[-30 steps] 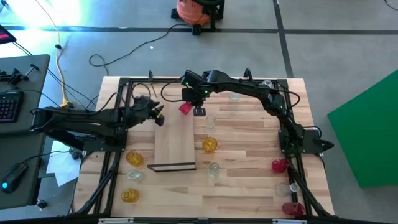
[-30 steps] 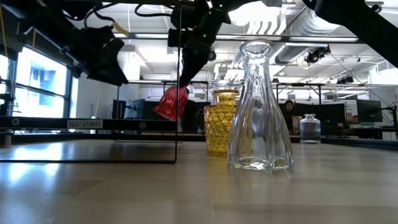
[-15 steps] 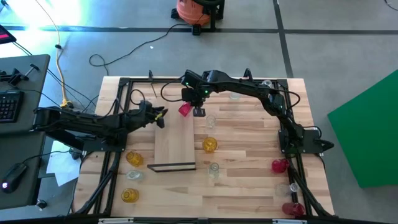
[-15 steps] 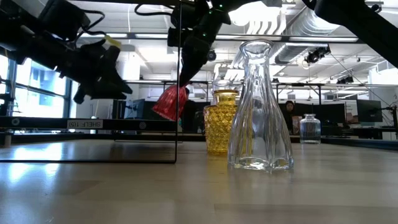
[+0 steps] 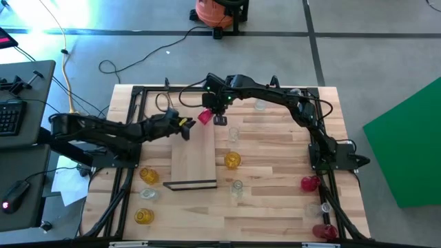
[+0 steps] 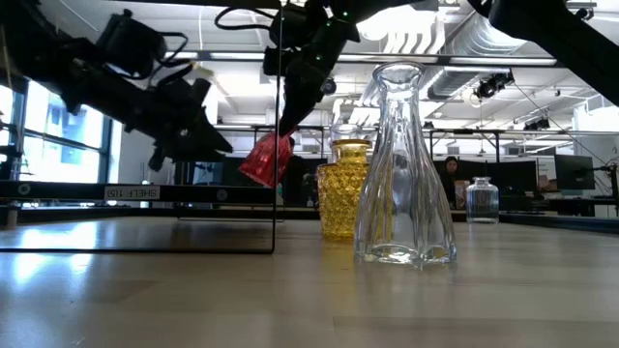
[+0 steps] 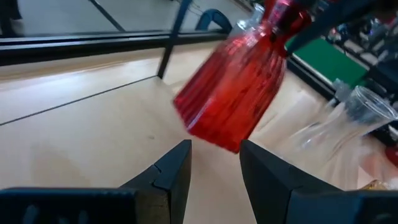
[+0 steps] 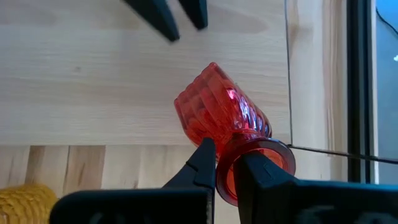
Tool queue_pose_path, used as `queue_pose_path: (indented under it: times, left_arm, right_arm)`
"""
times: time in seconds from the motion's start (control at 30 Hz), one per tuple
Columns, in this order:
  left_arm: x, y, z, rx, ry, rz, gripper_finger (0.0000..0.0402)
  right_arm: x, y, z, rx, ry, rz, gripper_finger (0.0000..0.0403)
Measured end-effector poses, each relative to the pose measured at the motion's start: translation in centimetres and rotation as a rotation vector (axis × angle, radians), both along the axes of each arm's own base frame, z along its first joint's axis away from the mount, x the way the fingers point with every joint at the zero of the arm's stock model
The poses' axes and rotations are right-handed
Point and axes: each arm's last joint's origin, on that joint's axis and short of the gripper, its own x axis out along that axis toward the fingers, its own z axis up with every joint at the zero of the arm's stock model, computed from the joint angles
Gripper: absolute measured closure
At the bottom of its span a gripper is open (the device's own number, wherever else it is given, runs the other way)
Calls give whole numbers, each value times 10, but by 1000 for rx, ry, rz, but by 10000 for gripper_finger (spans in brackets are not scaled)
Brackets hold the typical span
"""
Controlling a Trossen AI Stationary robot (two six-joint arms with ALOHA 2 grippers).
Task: Sort vases onto shelf
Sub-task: Put the top left red vase on the shelf
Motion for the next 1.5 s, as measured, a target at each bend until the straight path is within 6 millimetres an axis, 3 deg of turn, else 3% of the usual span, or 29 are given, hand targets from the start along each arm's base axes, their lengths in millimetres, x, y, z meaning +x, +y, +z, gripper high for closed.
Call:
queue_pose_path:
  times: [0.3,0.9,1.13,1.5]
  left_arm:
    - [26,17,-3,-7,55,-35,275]
    - [26,17,-12,-25,102,-46,275]
    - [25,16,-15,-42,120,-45,275]
    - [24,17,-15,-35,127,-43,275]
  right_arm:
    - [-2,-2,0,12,5,-1,398]
    - [0,-2,-1,36,-12,16,398]
    - [4,-2,-15,56,-16,22,398]
    - [3,-2,-16,70,-12,3,398]
